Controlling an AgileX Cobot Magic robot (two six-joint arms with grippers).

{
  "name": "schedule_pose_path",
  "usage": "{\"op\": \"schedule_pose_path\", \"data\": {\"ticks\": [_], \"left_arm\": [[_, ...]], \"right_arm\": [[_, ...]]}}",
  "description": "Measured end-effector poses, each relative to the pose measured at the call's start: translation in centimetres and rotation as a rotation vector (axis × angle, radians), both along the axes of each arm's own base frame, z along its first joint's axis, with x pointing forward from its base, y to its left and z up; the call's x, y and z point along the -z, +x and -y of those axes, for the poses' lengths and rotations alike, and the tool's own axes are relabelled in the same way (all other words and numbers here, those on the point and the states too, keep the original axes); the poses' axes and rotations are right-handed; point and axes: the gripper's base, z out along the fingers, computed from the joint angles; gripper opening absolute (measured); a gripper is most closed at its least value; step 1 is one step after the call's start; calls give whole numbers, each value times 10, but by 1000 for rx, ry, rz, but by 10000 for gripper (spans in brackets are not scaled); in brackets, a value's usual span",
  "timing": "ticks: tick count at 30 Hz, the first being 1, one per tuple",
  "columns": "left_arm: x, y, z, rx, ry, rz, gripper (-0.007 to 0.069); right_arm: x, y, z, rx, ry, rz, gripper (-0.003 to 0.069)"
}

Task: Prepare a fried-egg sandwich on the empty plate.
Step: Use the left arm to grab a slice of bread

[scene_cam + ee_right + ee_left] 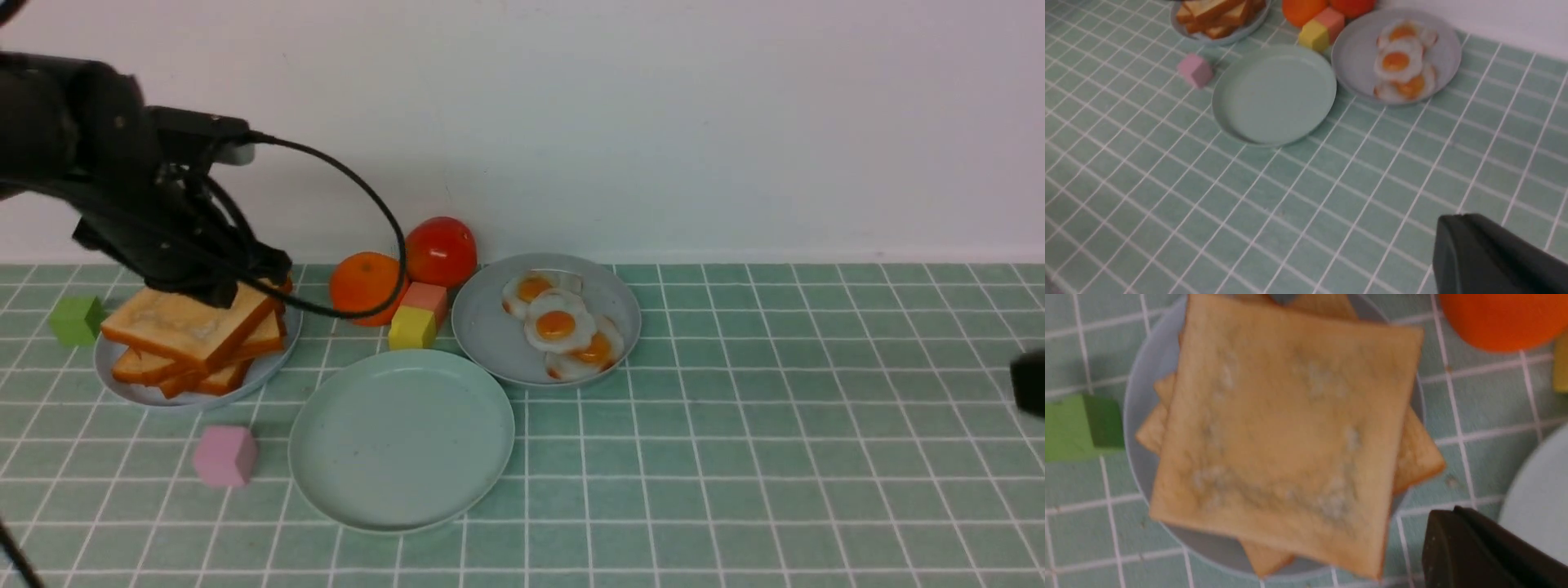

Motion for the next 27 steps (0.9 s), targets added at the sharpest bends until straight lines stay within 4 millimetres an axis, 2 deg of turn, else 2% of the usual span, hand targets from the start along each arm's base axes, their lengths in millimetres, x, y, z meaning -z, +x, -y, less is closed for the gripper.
{"op": "schedule_pose_path", "data": {"ticks": [1, 4, 5, 6, 7, 8, 10, 11, 15, 18, 22, 23, 24, 25, 26, 27], "left_arm": [[0, 1, 0, 1, 3, 0, -8], [12, 18, -2, 25, 63, 5, 94], [12, 19, -2, 25, 64, 3, 103], [20, 25, -2, 38, 78, 1, 176], [23, 26, -1, 40, 78, 1, 186], [31, 31, -1, 46, 81, 4, 274], [36, 34, 0, 51, 82, 5, 321], [45, 38, 0, 56, 83, 7, 388], [58, 43, 1, 61, 86, -3, 456], [61, 44, 1, 63, 90, -7, 459], [63, 45, 0, 70, 103, -8, 389], [63, 45, 0, 71, 108, -9, 313], [63, 45, 0, 71, 108, -9, 302], [63, 45, 0, 71, 108, -13, 221], [63, 45, 0, 72, 109, -14, 183], [62, 45, 1, 73, 109, -13, 183]], "right_arm": [[-1, 0, 0, 0, 0, 2, 4], [-4, 5, -1, 0, -1, 6, 8], [-4, 5, -1, 0, -2, 6, 8], [-5, 5, -1, 1, -5, 9, 12], [-5, 5, -1, 1, -6, 9, 12], [-5, 5, 0, 4, -12, 11, 14], [-5, 5, 0, 4, -15, 13, 14], [-5, 5, 0, 6, -18, 14, 14], [-5, 5, 0, 7, -22, 16, 20], [-5, 5, 0, 7, -22, 16, 22], [-5, 5, 0, 7, -22, 16, 25], [-5, 5, 0, 7, -22, 16, 27], [-5, 5, 0, 7, -22, 16, 27], [-5, 5, 0, 8, -23, 16, 29], [-5, 5, 0, 7, -23, 15, 30], [-5, 5, 0, 7, -23, 15, 31]]}}
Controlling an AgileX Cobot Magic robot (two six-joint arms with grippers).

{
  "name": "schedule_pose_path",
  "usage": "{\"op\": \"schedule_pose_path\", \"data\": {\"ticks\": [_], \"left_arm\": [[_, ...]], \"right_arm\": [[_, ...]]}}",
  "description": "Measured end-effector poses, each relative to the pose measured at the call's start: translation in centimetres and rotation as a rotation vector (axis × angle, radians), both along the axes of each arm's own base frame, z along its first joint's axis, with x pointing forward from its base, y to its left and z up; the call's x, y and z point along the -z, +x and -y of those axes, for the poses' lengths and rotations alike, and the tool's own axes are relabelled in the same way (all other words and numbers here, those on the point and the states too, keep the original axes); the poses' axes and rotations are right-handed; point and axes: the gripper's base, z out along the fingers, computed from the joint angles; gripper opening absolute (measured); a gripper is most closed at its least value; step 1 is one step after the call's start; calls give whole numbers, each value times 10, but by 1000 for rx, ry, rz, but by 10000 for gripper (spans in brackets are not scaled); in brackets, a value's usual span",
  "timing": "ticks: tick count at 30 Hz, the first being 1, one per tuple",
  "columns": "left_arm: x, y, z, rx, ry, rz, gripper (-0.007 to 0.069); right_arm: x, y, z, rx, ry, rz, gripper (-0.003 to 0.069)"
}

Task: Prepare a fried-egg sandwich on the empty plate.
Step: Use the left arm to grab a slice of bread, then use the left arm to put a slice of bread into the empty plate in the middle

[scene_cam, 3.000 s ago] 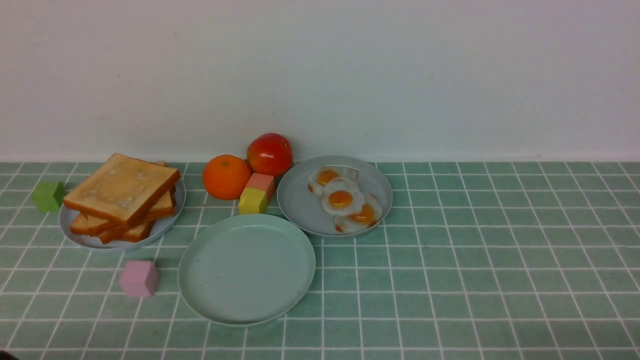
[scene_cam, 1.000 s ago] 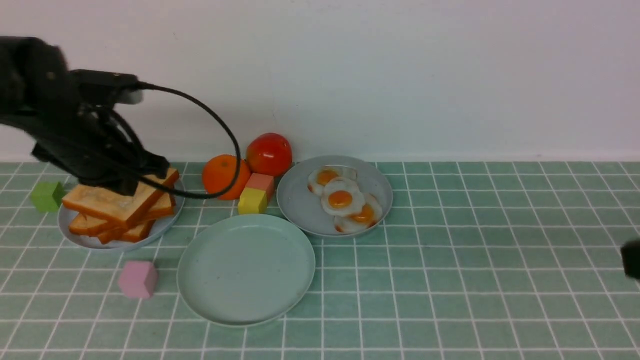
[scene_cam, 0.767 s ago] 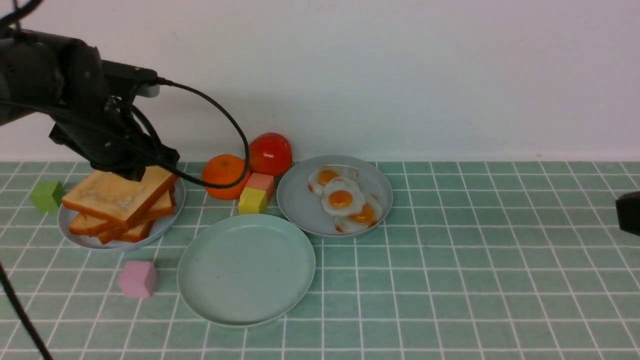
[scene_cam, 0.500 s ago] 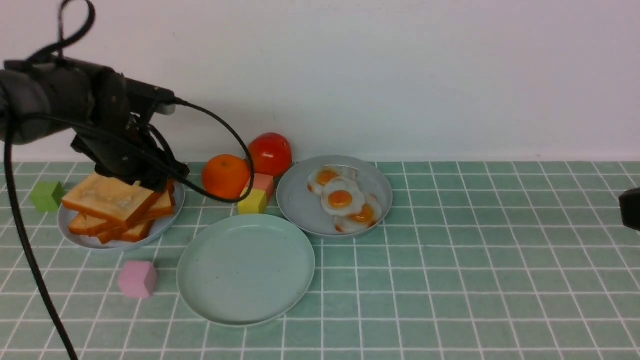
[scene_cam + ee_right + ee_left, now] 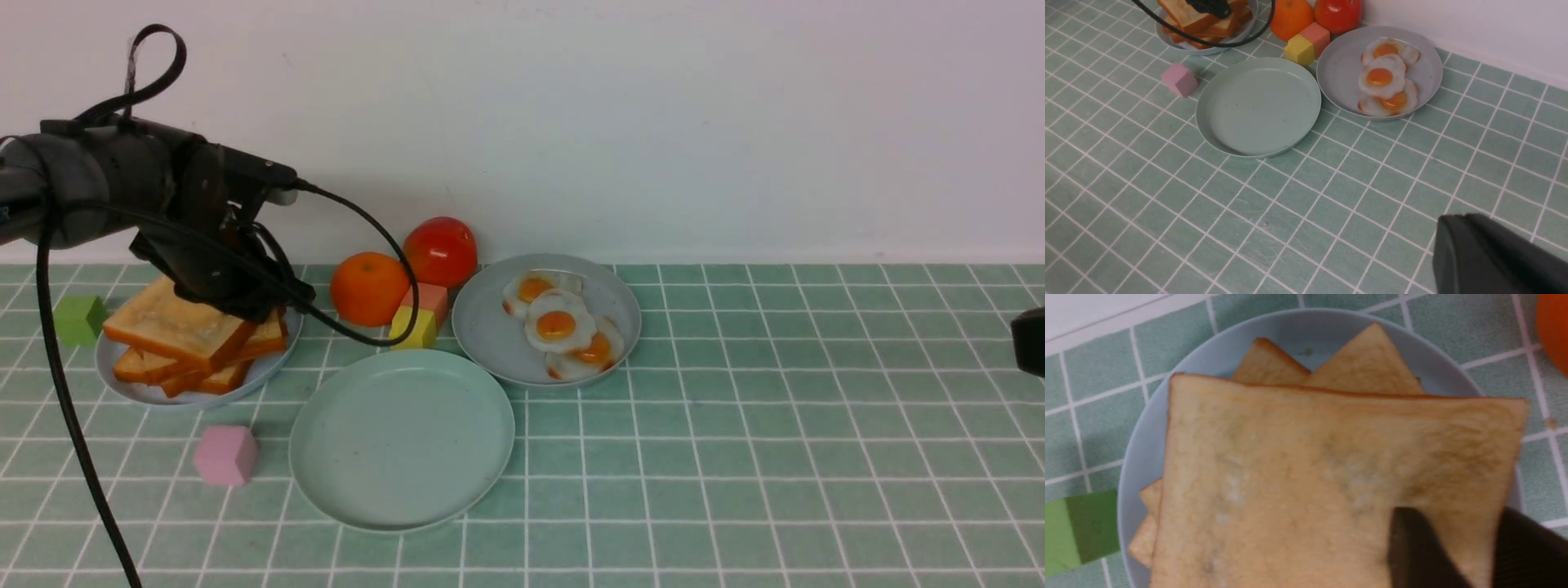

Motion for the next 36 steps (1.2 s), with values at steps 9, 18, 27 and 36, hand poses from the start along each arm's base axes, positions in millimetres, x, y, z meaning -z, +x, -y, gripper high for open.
{"op": "schedule_pose_path", "data": {"ticks": [9, 18, 27, 36], "left_arm": [[-50, -19, 0, -6, 2, 43, 97], [-87, -87, 90, 136, -46, -8, 96], [-32, -121, 171, 356, 14, -91, 94], [2, -112, 179, 364, 36, -127, 92]], "right_arm": [[1, -1, 0, -7, -7, -16, 42], [1, -2, 0, -8, -7, -18, 52], [2, -2, 0, -11, -11, -25, 61], [2, -2, 0, -12, -12, -27, 116]]}}
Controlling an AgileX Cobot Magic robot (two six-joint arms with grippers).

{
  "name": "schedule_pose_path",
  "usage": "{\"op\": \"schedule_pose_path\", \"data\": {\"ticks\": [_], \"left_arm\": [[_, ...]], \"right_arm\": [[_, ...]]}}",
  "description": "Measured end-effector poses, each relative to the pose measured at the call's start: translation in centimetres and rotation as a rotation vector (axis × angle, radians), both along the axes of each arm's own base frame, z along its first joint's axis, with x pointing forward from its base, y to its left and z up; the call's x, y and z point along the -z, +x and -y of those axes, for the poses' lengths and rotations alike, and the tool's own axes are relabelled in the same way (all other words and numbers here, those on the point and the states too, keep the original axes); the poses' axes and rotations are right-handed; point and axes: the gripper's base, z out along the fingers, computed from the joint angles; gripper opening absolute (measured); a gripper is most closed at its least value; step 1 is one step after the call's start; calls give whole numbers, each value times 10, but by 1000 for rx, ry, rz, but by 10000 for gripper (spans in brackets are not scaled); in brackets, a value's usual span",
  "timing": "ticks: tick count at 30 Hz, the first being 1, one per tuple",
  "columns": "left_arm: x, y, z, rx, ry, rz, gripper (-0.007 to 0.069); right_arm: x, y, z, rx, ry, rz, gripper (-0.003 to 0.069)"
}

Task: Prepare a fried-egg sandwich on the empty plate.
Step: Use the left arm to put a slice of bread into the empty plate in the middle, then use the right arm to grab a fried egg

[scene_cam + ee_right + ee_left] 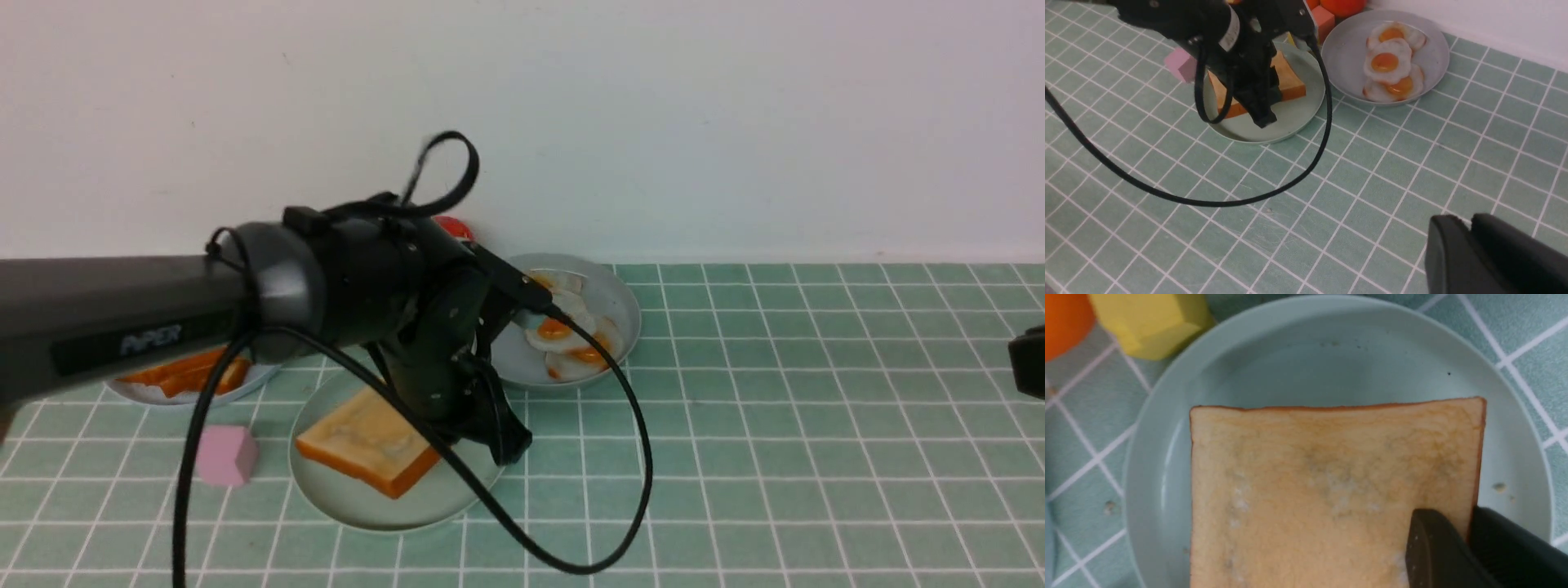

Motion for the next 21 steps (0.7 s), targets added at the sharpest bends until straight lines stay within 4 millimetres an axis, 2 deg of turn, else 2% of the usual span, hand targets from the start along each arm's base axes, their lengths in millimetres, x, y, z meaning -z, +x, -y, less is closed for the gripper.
{"op": "schedule_pose_path", "data": {"ticks": [3, 7, 8, 10, 12, 14, 16, 18, 19, 21], "left_arm": [[2, 1, 1, 0, -5, 0, 144], [0, 0, 1, -2, -14, 3, 300], [0, 0, 1, -3, -15, 2, 308], [-13, -3, 1, -23, -52, 5, 397], [-34, -9, -1, -43, -98, 16, 425], [-74, -23, -7, -61, -186, 60, 398], [-108, -37, -16, -61, -252, 123, 330], [-144, -58, -31, -62, -330, 206, 225], [-168, -78, -44, -63, -392, 271, 148], [-183, -104, -62, -63, -461, 326, 27]], "right_arm": [[0, 1, 0, 4, 0, 8, 185], [-1, 5, 0, 14, 5, 21, 307], [-1, 6, 0, 15, 5, 22, 307], [2, 15, -4, 17, 19, 3, 350], [7, 27, -9, 18, 32, -35, 357], [15, 45, -14, 25, 45, -78, 351], [22, 62, -20, 29, 43, -118, 337], [32, 85, -27, 27, 32, -166, 321], [36, 101, -32, 23, 32, -190, 314], [44, 124, -40, 19, 36, -239, 307]]}}
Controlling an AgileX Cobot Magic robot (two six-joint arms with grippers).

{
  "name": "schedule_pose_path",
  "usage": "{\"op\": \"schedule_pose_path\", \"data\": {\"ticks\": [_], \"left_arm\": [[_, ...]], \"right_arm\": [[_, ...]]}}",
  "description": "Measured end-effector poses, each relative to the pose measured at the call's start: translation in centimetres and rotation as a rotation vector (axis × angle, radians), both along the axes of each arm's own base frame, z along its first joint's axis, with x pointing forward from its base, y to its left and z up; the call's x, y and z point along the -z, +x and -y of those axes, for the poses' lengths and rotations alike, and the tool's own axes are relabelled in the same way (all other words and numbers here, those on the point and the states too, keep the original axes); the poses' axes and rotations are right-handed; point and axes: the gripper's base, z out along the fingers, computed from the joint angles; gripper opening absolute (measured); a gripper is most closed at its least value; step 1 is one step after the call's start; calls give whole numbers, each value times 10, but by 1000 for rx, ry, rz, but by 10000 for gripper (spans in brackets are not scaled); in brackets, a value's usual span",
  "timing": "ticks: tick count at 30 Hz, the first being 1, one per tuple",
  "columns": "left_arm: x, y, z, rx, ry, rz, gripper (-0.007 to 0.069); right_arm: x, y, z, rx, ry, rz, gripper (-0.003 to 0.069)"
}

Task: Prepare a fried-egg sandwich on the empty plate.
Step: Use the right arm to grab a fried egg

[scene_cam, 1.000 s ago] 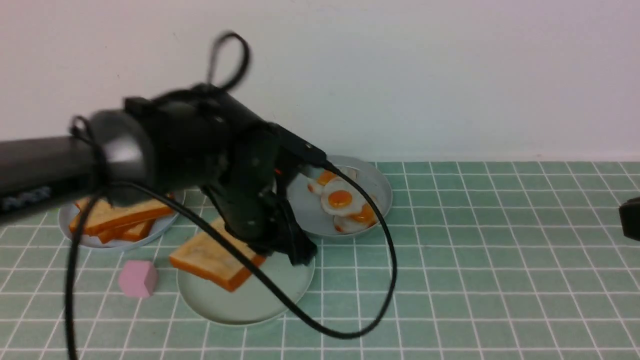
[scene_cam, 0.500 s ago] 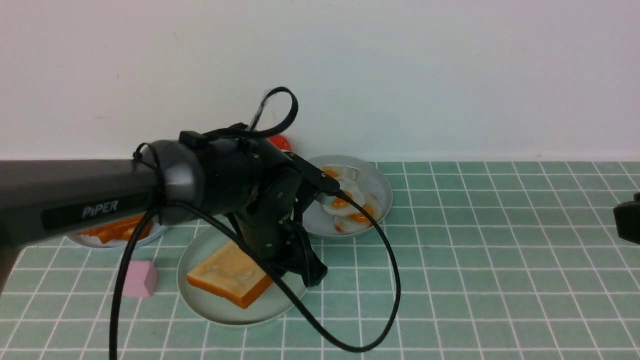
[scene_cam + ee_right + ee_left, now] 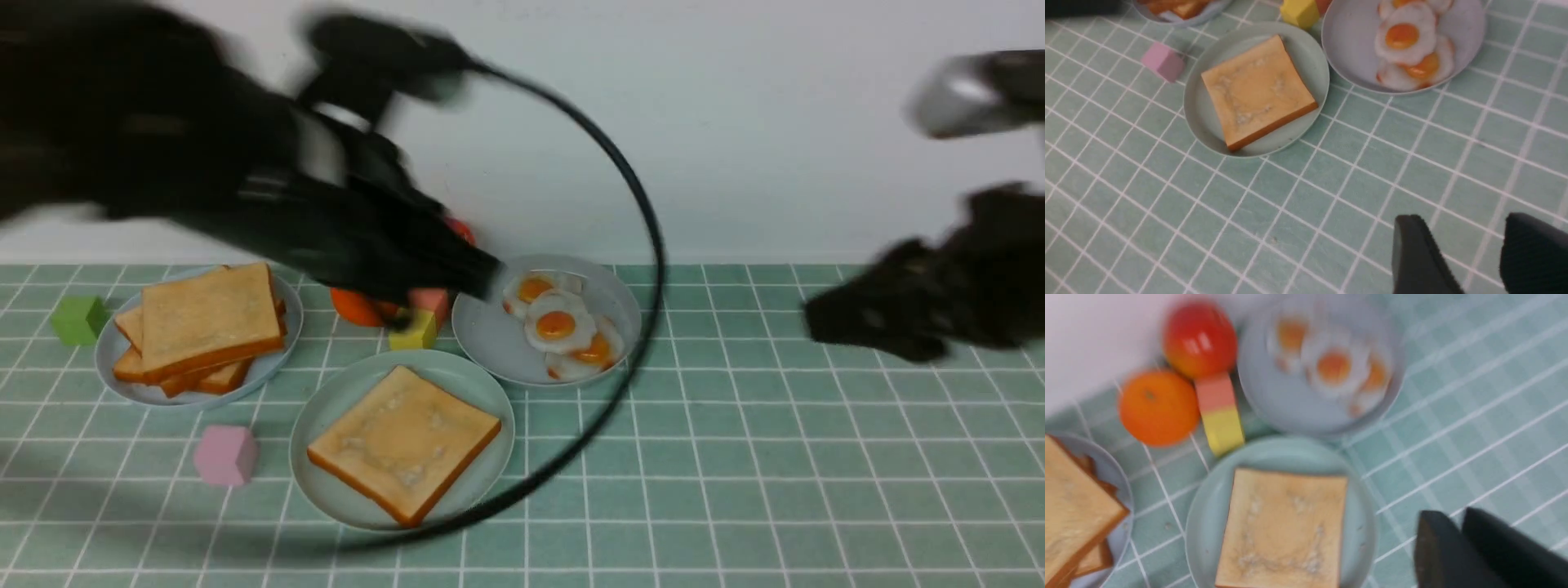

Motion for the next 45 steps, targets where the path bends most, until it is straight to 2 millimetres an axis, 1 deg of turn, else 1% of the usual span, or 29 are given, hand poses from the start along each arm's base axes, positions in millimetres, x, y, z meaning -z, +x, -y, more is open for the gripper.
{"op": "schedule_pose_path", "data": {"ticks": [1, 3, 4, 5, 6, 8, 10, 11, 12, 13, 14, 15, 16, 17, 18, 19, 20, 23, 27, 30, 36, 45], "left_arm": [[-4, -14, -9, 1, -35, 27, -9], [-8, -38, -24, 5, -98, 77, -13], [-1, -50, -32, 6, -123, 85, -13], [0, -61, -39, 8, -155, 114, -13], [4, -69, -44, 9, -176, 130, -13], [18, -84, -54, 9, -214, 162, -13], [27, -100, -65, 10, -274, 228, -13], [28, -101, -66, 11, -278, 233, -13], [36, -110, -72, 13, -309, 273, -13], [38, -115, -75, 14, -330, 298, -13], [40, -118, -78, 13, -351, 314, -13], [41, -120, -79, 11, -367, 323, -13], [41, -121, -80, 8, -379, 329, -13], [41, -121, -80, 7, -385, 330, -13], [41, -121, -80, 1, -402, 328, -13], [41, -121, -79, 0, -403, 328, -13], [41, -121, -79, -8, -419, 318, -13], [41, -121, -79, -21, -443, 302, -13], [41, -121, -79, -28, -456, 293, -13], [41, -121, -79, -28, -458, 293, -13], [41, -121, -79, -29, -458, 293, -13], [41, -121, -79, -29, -459, 292, -13]], "right_arm": [[6, 13, -5, -1, 2, -28, 305], [18, 37, -12, -1, 6, -79, 304], [27, 53, -17, -1, 3, -107, 304], [34, 66, -21, -1, -3, -129, 304], [39, 74, -24, 0, -7, -140, 304], [55, 100, -31, -10, -20, -176, 304], [70, 125, -40, -26, -26, -211, 304], [72, 131, -41, -28, -27, -215, 305], [85, 150, -48, -48, -34, -243, 309], [90, 160, -52, -58, -36, -254, 314], [103, 174, -56, -71, -42, -277, 318], [105, 184, -60, -82, -40, -273, 323], [113, 197, -64, -99, -42, -285, 329], [114, 199, -65, -99, -41, -282, 330], [130, 216, -71, -113, -43, -298, 338], [127, 217, -71, -115, -41, -288, 338], [137, 231, -75, -117, -36, -288, 344], [155, 251, -82, -101, -20, -284, 349], [172, 271, -86, -83, -2, -260, 349], [179, 277, -86, -66, 9, -253, 349], [193, 281, -84, -52, 13, -265, 349], [195, 283, -88, -42, 69, -272, 349]]}}
